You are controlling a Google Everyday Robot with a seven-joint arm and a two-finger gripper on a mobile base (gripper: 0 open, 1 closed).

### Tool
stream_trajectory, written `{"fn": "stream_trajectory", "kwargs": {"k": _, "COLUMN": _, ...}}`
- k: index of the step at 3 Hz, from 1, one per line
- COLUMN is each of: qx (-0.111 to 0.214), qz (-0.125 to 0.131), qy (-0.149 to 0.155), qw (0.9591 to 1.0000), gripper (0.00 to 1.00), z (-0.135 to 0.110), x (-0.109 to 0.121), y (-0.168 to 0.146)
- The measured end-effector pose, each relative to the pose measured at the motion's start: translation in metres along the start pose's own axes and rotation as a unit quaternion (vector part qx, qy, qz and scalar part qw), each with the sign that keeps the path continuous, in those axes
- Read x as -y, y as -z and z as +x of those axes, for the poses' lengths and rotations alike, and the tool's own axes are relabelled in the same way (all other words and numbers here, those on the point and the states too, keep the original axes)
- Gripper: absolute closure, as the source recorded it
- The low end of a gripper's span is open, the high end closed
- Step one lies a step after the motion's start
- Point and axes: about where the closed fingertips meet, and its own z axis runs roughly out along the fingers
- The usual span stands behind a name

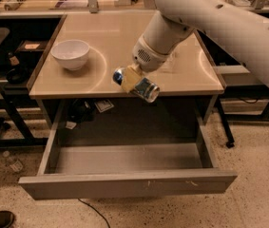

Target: Place redbull can into top drawer

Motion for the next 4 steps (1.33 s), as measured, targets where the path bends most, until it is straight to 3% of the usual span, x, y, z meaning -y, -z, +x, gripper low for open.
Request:
{"fn": "stream_trajectory", "kwargs": {"k": 2, "qx": 0.000, "qz": 0.003, "qy": -0.029, "qw": 0.9996, "gripper": 1.00, "z": 0.037, "x": -0.029, "y": -0.020}}
{"fn": "stream_trajectory", "kwargs": {"k": 4, "qx": -0.007, "qz": -0.006, "qy": -0.047, "qw": 0.9988, "gripper": 1.00, "z": 0.069, "x": -0.039, "y": -0.054}}
